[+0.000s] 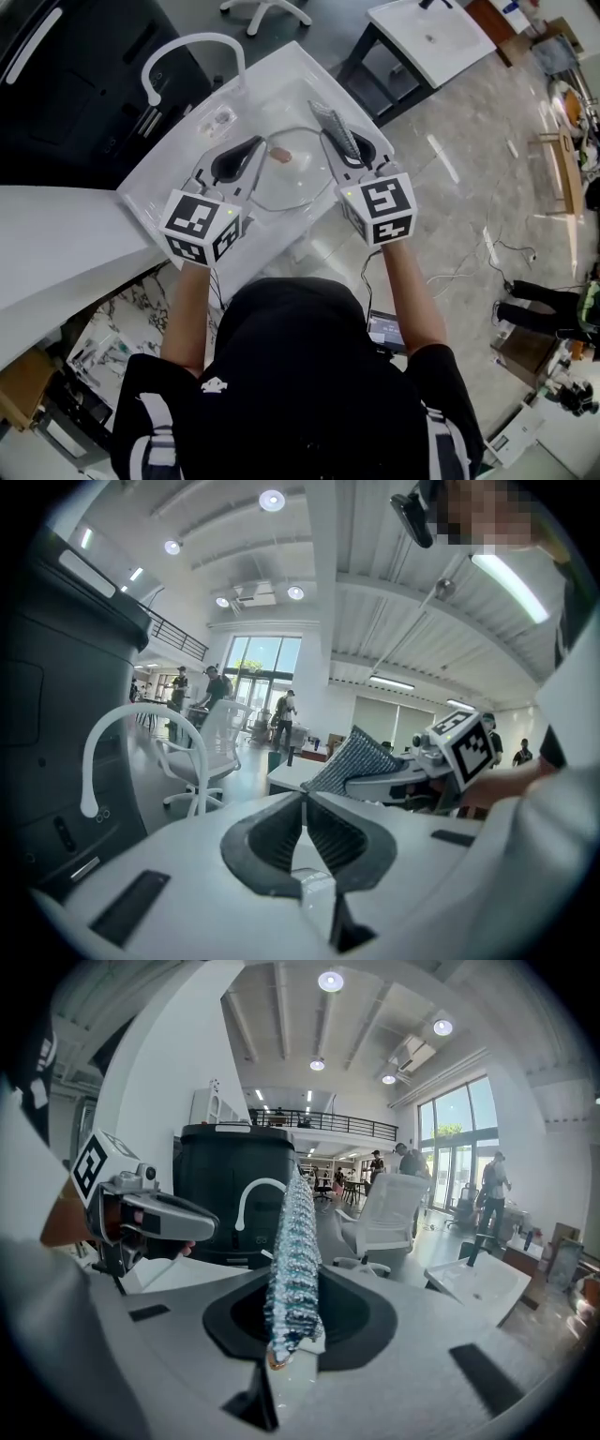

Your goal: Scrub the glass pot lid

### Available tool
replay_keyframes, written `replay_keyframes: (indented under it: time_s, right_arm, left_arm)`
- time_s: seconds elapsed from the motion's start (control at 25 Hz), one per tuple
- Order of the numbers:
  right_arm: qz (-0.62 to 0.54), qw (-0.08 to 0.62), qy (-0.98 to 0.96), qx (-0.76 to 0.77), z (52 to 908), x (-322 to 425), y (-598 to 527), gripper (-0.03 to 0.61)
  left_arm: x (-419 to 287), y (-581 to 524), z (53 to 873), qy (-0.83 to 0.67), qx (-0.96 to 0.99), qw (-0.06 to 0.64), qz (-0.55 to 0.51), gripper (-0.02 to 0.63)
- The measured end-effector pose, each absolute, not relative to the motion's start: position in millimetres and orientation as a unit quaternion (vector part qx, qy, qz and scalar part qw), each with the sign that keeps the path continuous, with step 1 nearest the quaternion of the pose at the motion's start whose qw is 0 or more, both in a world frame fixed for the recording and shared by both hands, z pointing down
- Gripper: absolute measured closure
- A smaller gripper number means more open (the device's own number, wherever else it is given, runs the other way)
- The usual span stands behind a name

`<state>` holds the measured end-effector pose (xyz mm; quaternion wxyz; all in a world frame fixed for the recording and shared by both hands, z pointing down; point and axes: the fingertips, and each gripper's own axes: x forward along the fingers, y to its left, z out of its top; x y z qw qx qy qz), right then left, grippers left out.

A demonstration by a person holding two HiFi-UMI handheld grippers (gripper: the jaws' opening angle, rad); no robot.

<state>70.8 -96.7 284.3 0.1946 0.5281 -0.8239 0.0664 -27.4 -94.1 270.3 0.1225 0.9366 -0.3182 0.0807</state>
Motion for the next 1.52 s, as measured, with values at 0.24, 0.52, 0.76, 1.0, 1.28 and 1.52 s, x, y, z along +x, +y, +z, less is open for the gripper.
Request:
replay_keyframes:
  time_s: [0.24, 0.52, 0.76, 1.0, 1.28, 1.52]
  right_arm:
    - [0.091, 0.223, -0.827, 0.508, 319.8, 80.9, -106.1, 0.508]
    - [0.128, 0.257, -0.831, 0.476, 366.6, 95.4, -109.9, 0.508]
    - [0.143, 0.306, -0.833, 0.439, 410.7, 99.5, -100.2, 0.508]
    - [0.161, 0.338, -0.832, 0.409, 445.3, 106.0, -89.8, 0.508]
    - [0.176, 0.362, -0.829, 0.389, 477.2, 109.8, -80.6, 0.508]
    - [0.186, 0.378, -0.83, 0.366, 499.9, 109.8, -72.8, 0.506]
  left_arm:
    - [-21.3, -96.4, 316.9, -0.32, 0.929, 0.135, 0.129, 0.6]
    - [-2.9, -93.7, 362.7, -0.297, 0.925, 0.16, 0.177, 0.6]
    - [1.3, -80.3, 408.1, -0.273, 0.916, 0.2, 0.214, 0.598]
    - [1.5, -74.0, 452.8, -0.253, 0.91, 0.21, 0.254, 0.597]
    - [9.9, -57.2, 499.8, -0.209, 0.899, 0.229, 0.31, 0.511]
    - [7.7, -60.3, 536.2, -0.212, 0.883, 0.254, 0.333, 0.464]
